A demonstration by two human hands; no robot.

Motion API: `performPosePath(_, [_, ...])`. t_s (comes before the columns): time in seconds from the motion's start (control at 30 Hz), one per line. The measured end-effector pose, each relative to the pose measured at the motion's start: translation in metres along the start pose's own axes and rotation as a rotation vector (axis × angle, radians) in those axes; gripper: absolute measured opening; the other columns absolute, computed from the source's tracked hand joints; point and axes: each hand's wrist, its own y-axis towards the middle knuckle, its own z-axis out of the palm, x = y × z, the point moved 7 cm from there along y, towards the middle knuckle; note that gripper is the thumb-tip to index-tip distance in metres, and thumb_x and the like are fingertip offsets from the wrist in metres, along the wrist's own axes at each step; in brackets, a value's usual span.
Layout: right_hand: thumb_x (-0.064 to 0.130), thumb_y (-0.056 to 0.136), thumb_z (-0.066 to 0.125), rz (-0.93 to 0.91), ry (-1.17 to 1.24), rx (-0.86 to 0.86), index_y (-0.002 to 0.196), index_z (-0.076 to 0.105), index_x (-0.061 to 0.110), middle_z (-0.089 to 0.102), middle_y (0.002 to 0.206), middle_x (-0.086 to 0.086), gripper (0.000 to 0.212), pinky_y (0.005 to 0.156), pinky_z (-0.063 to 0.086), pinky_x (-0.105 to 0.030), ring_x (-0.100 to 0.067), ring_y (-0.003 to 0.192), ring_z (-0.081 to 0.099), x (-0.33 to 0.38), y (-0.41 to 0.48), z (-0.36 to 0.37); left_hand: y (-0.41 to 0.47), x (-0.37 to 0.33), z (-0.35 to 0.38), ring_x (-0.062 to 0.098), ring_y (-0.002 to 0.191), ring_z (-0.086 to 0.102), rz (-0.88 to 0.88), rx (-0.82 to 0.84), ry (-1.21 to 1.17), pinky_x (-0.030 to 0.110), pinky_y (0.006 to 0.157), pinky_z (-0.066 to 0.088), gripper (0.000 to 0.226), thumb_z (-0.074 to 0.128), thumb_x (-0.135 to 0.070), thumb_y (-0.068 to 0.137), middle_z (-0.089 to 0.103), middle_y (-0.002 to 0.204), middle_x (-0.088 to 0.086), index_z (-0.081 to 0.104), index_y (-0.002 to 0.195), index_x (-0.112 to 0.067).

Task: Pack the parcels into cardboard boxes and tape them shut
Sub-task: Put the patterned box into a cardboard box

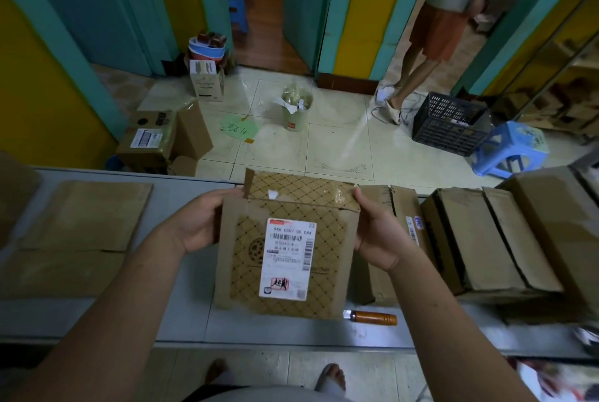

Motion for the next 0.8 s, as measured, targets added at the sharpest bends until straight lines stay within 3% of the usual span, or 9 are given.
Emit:
performPosePath(0.1, [0.044,0.108,0.043,0.004,-0.060,-0.093,0.143,0.058,0.008,0.065,0.137,-0.022,0.052,0.102,0.055,-0.050,-0.038,0.127,0.062,-0.001,0.000,-0.004,0.001,0.004,0.000,0.035,0.113,0.070,0.027,0.000,-0.052,0.046,0.096,0.055,0.040,0.052,-0.023,0.102,0.068,0.132,0.025,0.068,0.136,-0.009])
performPosePath(0.2, [0.045,0.109,0.039,0.002,-0.150,-0.142,0.143,0.058,0.010,0.067,0.137,-0.018,0.052,0.115,0.042,-0.054,-0.037,0.132,0.060,-0.001,0.003,-0.008,0.001,0.005,0.000,0.036,0.122,0.067,0.057,0.019,-0.110,0.045,0.097,0.058,0.041,0.046,-0.015,0.106,0.066,0.137,0.025,0.061,0.142,-0.005])
performPosePath(0.33, [0.030,0.108,0.044,-0.069,-0.235,-0.080,0.145,0.054,0.000,0.056,0.144,-0.029,0.049,0.119,0.031,-0.061,-0.049,0.138,0.047,0.003,0.006,-0.010,0.001,-0.006,-0.013,0.027,0.103,0.075,0.125,-0.093,-0.089,0.035,0.085,0.064,0.034,0.043,0.001,0.105,0.063,0.134,0.031,0.064,0.131,-0.001])
performPosePath(0.43, [0.030,0.111,0.045,-0.145,-0.326,-0.140,0.138,0.059,0.003,0.064,0.134,-0.028,0.041,0.115,0.039,-0.062,-0.051,0.130,0.055,0.009,0.003,-0.004,0.001,-0.009,-0.016,0.026,0.101,0.072,0.116,-0.109,-0.034,0.038,0.081,0.060,0.036,0.044,-0.002,0.107,0.065,0.135,0.028,0.064,0.136,-0.011])
performPosePath(0.57, [0.037,0.111,0.042,-0.160,-0.332,-0.280,0.127,0.067,0.009,0.075,0.117,-0.019,0.040,0.101,0.056,-0.051,-0.038,0.111,0.071,0.014,0.003,0.005,-0.002,-0.002,-0.011,0.025,0.104,0.072,0.088,-0.133,-0.030,0.036,0.080,0.057,0.038,0.047,-0.012,0.109,0.071,0.130,0.018,0.062,0.142,-0.022])
performPosePath(0.73, [0.022,0.109,0.040,0.014,-0.221,-0.251,0.120,0.067,0.004,0.075,0.095,-0.012,0.034,0.099,0.047,-0.042,-0.025,0.091,0.070,-0.007,0.009,-0.005,-0.005,0.003,-0.011,0.025,0.103,0.072,0.087,-0.082,-0.118,0.033,0.077,0.058,0.040,0.041,-0.007,0.108,0.069,0.127,0.020,0.061,0.142,-0.013])
performPosePath(0.8, [0.021,0.110,0.040,0.030,-0.207,-0.230,0.123,0.067,0.003,0.073,0.101,-0.016,0.035,0.100,0.047,-0.041,-0.026,0.094,0.069,-0.012,0.012,-0.009,-0.004,0.001,-0.010,0.025,0.103,0.073,0.096,-0.085,-0.116,0.031,0.076,0.061,0.040,0.039,-0.004,0.107,0.071,0.125,0.020,0.063,0.139,-0.011])
